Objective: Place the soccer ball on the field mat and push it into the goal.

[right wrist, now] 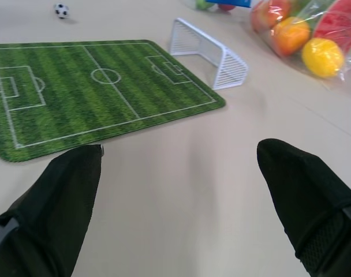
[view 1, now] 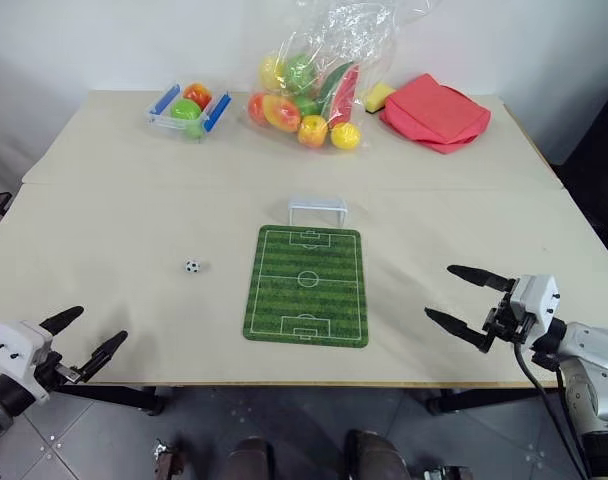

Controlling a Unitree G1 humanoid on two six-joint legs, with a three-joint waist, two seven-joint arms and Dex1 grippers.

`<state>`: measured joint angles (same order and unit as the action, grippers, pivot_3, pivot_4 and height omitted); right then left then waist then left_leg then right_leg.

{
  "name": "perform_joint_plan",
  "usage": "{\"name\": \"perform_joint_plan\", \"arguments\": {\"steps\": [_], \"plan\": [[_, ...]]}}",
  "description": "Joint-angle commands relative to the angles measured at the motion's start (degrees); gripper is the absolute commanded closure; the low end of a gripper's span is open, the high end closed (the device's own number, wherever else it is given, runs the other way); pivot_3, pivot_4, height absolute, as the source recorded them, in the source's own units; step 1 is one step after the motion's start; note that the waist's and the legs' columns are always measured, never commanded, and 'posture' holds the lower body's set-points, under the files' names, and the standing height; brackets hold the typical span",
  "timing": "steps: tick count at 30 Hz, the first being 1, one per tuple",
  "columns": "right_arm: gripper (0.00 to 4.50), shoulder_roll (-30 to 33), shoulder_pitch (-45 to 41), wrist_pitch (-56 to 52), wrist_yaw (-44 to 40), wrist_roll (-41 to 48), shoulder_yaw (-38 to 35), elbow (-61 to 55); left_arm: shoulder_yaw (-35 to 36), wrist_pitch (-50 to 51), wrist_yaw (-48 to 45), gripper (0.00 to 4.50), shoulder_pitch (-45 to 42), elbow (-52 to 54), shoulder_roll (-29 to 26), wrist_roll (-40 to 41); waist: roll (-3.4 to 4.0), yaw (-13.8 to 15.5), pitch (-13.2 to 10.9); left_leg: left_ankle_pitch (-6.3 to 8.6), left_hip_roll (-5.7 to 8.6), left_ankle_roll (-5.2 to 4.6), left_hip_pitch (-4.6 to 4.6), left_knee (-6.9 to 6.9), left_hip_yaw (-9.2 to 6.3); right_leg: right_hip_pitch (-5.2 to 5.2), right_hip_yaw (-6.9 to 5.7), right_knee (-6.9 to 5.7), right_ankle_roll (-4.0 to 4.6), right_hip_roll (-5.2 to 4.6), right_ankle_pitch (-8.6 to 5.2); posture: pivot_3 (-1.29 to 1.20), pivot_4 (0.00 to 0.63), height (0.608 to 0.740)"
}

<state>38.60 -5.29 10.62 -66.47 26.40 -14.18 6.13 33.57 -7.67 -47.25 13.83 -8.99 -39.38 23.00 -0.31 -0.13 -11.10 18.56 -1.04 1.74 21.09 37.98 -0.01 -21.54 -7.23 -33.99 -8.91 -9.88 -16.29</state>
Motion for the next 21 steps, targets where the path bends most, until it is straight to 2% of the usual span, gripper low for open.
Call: {"name": "perform_joint_plan", "arguments": {"steps": [1,4,8,12,21], "plan": [[0.00,1.4,1.0,0.4,-3.4,1.3,-0.2,-0.9,0.9,0.8,-0.9,0.05,0.4,2.3,-1.1,1.2,0.00,0.1,0.0,0.01,-0.01,0.00,0.00,0.00,0.02,-0.01,0.03,0.00,0.00,0.01,0.00,0.00,0.150,0.740],[0.00,0.8,1.5,-3.9,-5.0,4.4,1.1,-4.2,1.7,2.1,-2.6,0.05,-0.1,1.7,-0.8,3.6,0.00,0.1,0.0,0.03,-0.03,-0.01,-0.01,0.00,0.08,-0.02,0.08,0.01,0.00,0.03,0.00,0.00,0.150,0.740],[0.00,-3.3,1.1,-7.0,-3.9,10.6,1.6,-12.0,4.1,3.8,-7.4,0.05,-0.2,-0.9,-0.5,9.2,0.01,0.0,0.0,0.06,-0.15,0.03,-0.04,0.00,0.15,-0.06,0.14,0.00,0.01,0.14,0.00,0.00,0.150,0.740],[0.00,-7.6,0.6,-5.3,-5.2,15.2,0.9,-15.7,4.2,2.8,-8.8,0.05,-1.7,-5.7,0.0,9.1,0.02,0.1,0.0,0.12,-0.28,0.08,-0.12,0.02,0.33,-0.08,0.29,0.01,0.04,0.30,0.01,0.00,0.150,0.740],[0.00,-7.4,2.4,-2.4,-5.4,12.3,0.3,-14.9,-3.9,6.1,-6.0,0.05,-13.5,-2.7,3.2,8.2,-0.03,1.6,0.0,0.22,-0.28,0.02,-0.12,0.12,0.42,-0.10,0.37,-0.01,0.04,0.31,0.02,0.00,0.150,0.740]]}}
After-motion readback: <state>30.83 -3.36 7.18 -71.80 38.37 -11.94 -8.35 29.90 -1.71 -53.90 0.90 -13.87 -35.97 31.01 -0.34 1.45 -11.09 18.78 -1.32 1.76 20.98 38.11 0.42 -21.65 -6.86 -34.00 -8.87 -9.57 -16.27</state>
